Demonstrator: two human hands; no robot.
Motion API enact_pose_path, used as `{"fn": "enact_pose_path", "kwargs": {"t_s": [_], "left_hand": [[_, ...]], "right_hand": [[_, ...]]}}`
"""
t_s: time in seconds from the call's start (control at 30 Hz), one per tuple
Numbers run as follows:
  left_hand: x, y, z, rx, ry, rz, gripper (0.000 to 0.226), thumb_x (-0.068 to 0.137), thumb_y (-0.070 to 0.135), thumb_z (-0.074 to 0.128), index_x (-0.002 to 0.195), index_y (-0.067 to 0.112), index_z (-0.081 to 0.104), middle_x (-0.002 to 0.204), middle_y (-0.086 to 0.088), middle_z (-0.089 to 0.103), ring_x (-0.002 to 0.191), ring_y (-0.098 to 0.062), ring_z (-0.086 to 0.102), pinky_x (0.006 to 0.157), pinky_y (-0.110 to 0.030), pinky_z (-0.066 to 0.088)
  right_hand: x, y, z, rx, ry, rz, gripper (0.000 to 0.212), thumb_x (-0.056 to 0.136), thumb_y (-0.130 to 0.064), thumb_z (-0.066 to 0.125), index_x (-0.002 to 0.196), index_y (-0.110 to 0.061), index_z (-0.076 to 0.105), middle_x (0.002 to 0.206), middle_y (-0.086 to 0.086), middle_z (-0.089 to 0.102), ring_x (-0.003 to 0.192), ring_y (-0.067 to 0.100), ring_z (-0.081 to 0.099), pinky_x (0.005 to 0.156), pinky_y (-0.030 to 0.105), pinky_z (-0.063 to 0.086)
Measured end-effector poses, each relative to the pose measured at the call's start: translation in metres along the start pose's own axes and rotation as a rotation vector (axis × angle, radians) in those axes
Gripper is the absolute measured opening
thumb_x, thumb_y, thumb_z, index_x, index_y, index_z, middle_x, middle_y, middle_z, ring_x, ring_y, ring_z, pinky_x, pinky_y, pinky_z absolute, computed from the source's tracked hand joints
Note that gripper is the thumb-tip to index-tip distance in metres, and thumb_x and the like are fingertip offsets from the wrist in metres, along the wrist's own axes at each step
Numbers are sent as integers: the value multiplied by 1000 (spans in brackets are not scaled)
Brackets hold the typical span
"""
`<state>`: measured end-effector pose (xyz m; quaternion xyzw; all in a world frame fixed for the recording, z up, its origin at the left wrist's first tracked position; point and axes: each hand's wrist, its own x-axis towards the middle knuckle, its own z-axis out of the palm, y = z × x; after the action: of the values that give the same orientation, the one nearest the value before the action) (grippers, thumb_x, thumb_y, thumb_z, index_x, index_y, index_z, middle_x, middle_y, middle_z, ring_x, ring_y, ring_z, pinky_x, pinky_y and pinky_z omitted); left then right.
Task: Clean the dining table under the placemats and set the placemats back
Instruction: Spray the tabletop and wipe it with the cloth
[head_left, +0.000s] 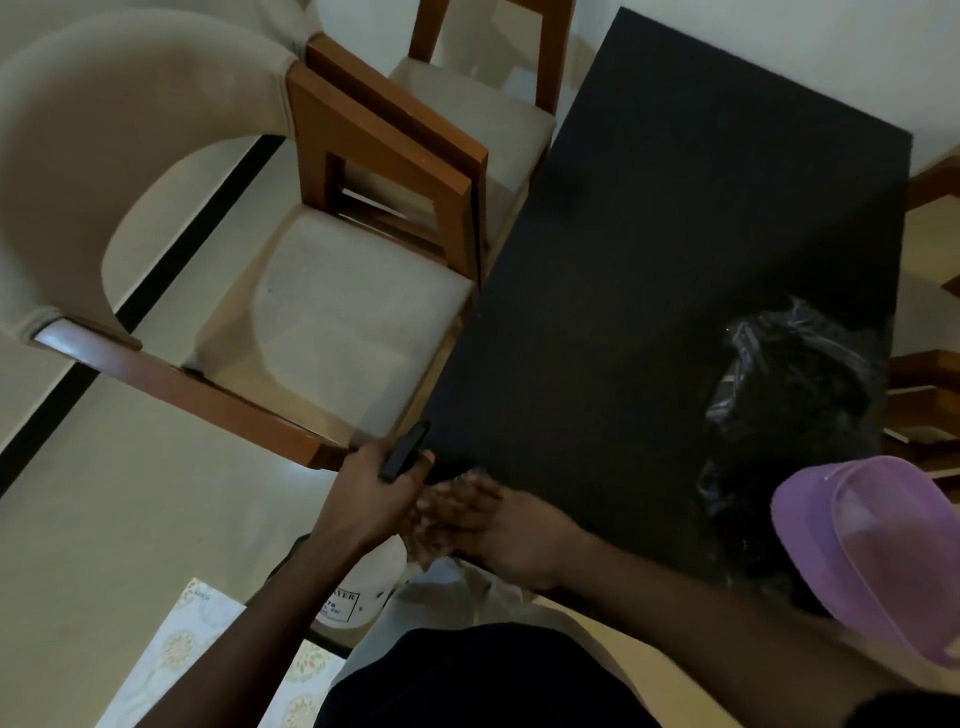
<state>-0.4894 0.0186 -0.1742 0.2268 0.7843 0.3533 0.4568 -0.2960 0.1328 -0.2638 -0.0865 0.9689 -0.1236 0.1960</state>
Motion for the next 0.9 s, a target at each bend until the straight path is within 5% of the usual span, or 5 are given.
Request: {"fn": "enact_pose_path", "kwargs": {"t_s": [0.13, 0.37, 0.6, 0.73, 0.9], "left_hand": [[2, 3, 4, -20, -32, 30, 28, 104, 24, 62, 82, 7, 64, 62, -8, 63, 48, -15, 55, 53, -34, 45], [-3, 3, 4, -2, 20, 37, 33, 104, 24, 62, 81, 1, 64, 68, -24, 62, 46, -16, 55, 49, -30, 47], [-2, 0, 4, -12, 54, 6, 33, 103, 23, 63, 79, 0, 63, 63, -24, 61, 45, -18, 54, 49, -35, 46], [2, 11, 8, -8, -18, 52, 26, 104, 24, 61, 83, 11, 66, 59, -5, 63, 48, -13, 56, 52, -31, 46], [10, 21, 24, 38, -80, 68, 30, 104, 28, 61, 81, 10, 65, 67, -14, 64, 52, -18, 59, 57, -39, 48]], "right_hand": [[-3, 74, -25, 128, 169, 361, 55, 108, -31, 39, 162, -21, 33, 172, 4, 21, 159, 24, 17, 129, 41, 6], [70, 193, -90, 444, 250, 954, 68, 107, -29, 37, 167, -29, 4, 175, 1, -10, 161, 31, -3, 129, 53, 4], [92, 70, -40, 128, 181, 508, 68, 101, -30, 43, 165, -21, 22, 174, 8, 9, 156, 44, 14, 124, 65, 9], [56, -27, 5, 37, 69, 283, 73, 98, -34, 57, 161, -14, 26, 168, 16, 16, 156, 43, 11, 125, 64, 12], [-40, -25, 31, 87, 82, 54, 66, 101, -26, 50, 164, -25, 28, 175, 0, -2, 161, 23, -8, 129, 54, 8]]}}
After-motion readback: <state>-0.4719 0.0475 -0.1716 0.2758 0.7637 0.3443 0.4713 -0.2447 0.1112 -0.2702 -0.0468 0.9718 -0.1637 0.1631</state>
